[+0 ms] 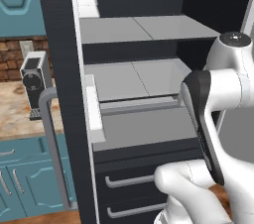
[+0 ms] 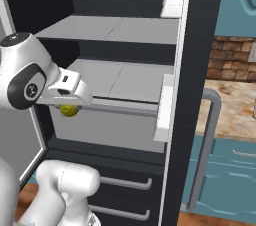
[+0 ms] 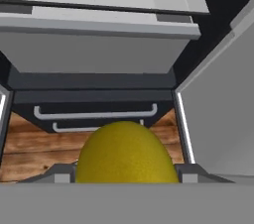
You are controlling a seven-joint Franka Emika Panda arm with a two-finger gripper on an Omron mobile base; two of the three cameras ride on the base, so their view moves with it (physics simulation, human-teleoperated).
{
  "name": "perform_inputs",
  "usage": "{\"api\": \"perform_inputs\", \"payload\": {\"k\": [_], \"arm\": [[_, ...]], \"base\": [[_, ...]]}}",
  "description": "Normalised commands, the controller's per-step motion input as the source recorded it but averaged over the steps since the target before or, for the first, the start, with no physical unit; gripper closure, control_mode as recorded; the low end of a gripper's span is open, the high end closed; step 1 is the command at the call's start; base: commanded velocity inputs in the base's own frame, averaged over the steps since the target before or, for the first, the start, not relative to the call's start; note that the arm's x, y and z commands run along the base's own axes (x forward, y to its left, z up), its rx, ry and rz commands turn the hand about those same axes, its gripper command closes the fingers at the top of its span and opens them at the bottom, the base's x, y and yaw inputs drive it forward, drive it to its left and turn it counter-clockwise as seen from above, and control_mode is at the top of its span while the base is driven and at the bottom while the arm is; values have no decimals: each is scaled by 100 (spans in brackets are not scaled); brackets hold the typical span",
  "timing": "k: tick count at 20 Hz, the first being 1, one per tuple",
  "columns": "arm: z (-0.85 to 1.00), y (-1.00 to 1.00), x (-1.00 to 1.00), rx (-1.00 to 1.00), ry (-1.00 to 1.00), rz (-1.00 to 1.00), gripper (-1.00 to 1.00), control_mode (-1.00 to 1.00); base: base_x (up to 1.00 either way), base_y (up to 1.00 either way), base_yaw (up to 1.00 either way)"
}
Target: Retrieve a lemon from the fridge and place it on the cutting board with the fish.
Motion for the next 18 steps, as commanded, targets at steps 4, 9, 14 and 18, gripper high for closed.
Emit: {"api": "perform_inputs", "payload": {"k": [4, 9, 14, 18], "arm": [[-3, 9, -1, 0, 2, 1, 100, -100], [0, 0, -2, 0, 0, 0, 100, 100], [0, 0, 0, 0, 0, 0, 100, 100], [0, 0, 0, 0, 0, 0, 100, 100]], "base": [[0, 0, 0], [-5, -3, 0], [-38, -18, 0], [-52, -13, 0]]}}
